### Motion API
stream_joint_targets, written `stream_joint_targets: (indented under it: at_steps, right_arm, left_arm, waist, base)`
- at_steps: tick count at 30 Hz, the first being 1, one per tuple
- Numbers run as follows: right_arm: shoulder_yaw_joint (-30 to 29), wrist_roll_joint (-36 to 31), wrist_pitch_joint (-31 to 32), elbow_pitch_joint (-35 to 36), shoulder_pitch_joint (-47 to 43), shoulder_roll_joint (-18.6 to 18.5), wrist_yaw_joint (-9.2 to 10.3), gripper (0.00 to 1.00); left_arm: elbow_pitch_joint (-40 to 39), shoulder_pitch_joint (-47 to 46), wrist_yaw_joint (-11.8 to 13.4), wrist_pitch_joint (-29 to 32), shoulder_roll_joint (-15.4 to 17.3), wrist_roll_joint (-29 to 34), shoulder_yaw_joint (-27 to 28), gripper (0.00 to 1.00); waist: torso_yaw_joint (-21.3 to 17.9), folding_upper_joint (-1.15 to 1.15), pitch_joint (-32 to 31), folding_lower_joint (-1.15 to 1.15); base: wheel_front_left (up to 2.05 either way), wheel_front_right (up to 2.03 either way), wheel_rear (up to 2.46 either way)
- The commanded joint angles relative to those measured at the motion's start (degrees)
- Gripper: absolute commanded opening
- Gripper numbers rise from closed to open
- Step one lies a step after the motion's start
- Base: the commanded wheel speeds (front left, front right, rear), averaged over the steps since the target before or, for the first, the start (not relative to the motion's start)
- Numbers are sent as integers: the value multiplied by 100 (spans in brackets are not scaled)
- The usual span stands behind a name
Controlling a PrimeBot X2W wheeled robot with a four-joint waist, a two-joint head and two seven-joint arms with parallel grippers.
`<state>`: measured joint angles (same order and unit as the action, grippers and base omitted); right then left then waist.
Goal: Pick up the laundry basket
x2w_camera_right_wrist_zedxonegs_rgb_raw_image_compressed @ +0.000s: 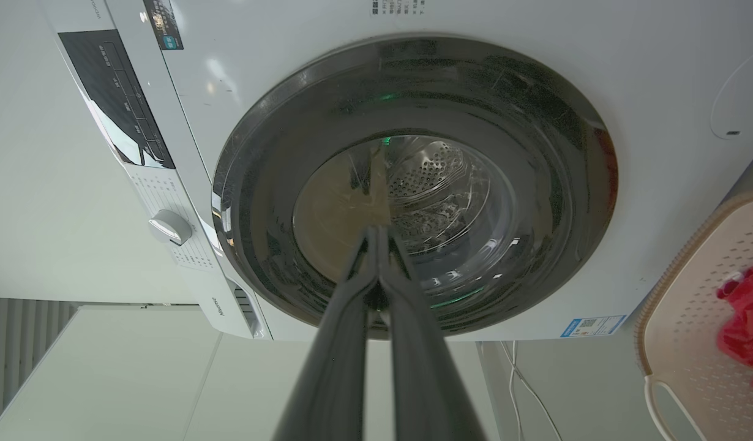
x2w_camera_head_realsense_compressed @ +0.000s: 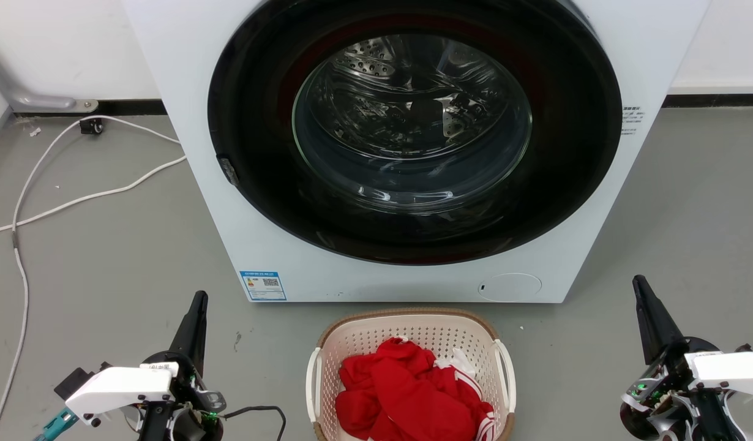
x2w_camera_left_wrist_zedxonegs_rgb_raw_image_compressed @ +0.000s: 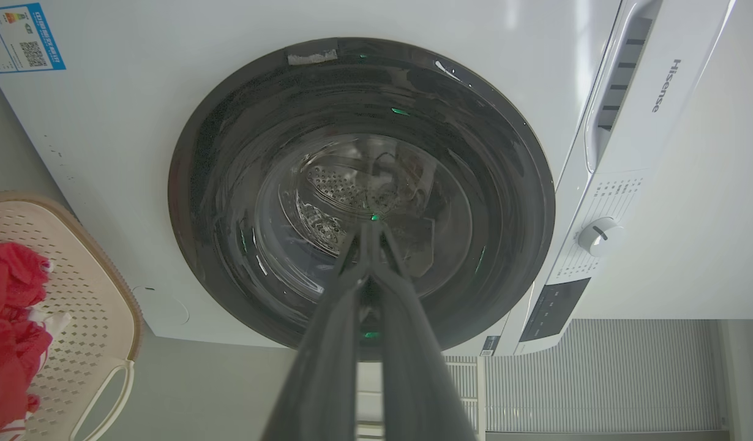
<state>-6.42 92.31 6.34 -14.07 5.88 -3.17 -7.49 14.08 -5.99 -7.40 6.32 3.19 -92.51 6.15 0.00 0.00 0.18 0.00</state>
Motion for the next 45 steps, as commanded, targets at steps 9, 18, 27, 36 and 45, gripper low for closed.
stream_joint_targets:
  at_steps: [9, 18, 27, 36, 45]
  right_arm:
    - [-9, -10, 19, -7, 72, 28, 0, 0]
    - [-11, -12, 16, -7, 72, 29, 0, 0]
    - [23, 23, -31, -16, -45, 7, 0, 100]
    - [207, -105, -294, 179, -134, -5, 0, 100]
    - [286, -849, -520, 229, -154, -48, 0, 100]
  left_arm:
    - [3, -45, -17, 7, -12, 17, 30, 0]
    - [3, -46, -17, 12, -14, 19, 33, 0]
    - [37, 20, 0, -45, -17, 5, -58, 100]
    - [-130, -5, -2, -315, -17, 221, -312, 100]
    - [-318, -3, -3, -523, -18, 1183, -396, 100]
  waist:
    - [0, 0, 0, 0]
    - [0, 0, 0, 0]
    - [0, 0, 0, 0]
    - [0, 0, 4, 0]
    - [2, 0, 6, 0]
  base:
    - [0, 0, 0]
    - [0, 0, 0]
    - [0, 0, 0]
    - [0, 0, 0]
    - [0, 0, 0]
